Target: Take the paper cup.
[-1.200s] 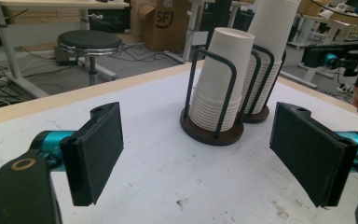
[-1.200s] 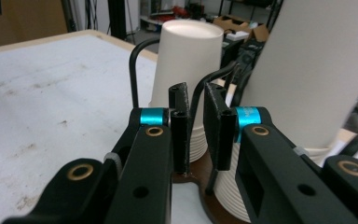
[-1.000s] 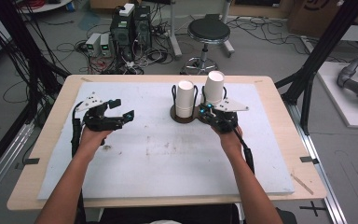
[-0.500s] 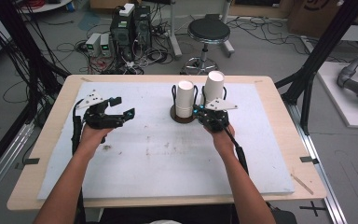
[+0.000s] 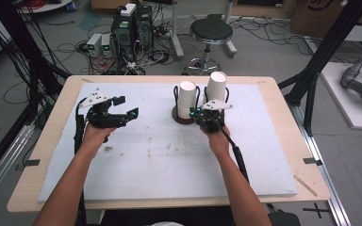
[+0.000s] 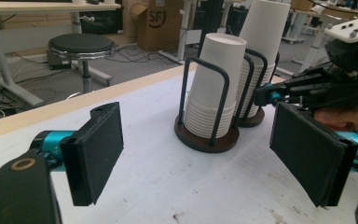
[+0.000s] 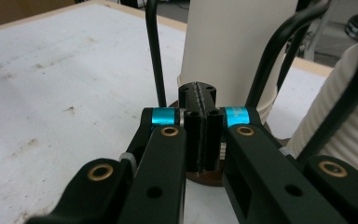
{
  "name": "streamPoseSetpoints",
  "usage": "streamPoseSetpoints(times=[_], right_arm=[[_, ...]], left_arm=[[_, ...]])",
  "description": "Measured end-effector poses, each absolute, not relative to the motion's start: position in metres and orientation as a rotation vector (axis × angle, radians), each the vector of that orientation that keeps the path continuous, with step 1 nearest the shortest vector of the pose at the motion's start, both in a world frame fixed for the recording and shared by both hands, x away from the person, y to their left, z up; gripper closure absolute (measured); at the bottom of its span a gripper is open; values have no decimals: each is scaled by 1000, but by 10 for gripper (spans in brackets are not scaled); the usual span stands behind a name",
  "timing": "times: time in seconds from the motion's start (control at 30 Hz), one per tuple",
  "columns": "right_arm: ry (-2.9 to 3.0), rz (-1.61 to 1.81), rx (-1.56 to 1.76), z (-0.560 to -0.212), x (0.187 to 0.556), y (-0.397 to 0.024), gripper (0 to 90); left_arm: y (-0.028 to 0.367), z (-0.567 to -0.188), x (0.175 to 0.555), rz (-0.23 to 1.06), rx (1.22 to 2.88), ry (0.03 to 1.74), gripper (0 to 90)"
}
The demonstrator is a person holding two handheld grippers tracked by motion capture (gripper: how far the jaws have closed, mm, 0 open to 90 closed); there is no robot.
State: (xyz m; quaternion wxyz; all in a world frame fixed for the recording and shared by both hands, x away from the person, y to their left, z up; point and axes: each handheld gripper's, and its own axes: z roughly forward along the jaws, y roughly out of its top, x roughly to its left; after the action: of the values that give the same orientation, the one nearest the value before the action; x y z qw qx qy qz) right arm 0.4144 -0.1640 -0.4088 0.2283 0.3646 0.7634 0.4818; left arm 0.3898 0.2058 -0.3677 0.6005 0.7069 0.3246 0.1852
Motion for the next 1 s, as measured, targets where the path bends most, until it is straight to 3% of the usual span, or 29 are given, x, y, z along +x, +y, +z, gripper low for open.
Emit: streamPoseSetpoints(times=[0.47, 1.0], right_arm=[[2140, 1226, 1157, -433, 431, -146, 900], [2110, 1236, 1220, -432, 434, -144, 900]], left_arm=[[211, -367, 389, 436, 1631, 761, 172], [206, -367, 396, 423, 1636, 760, 172]])
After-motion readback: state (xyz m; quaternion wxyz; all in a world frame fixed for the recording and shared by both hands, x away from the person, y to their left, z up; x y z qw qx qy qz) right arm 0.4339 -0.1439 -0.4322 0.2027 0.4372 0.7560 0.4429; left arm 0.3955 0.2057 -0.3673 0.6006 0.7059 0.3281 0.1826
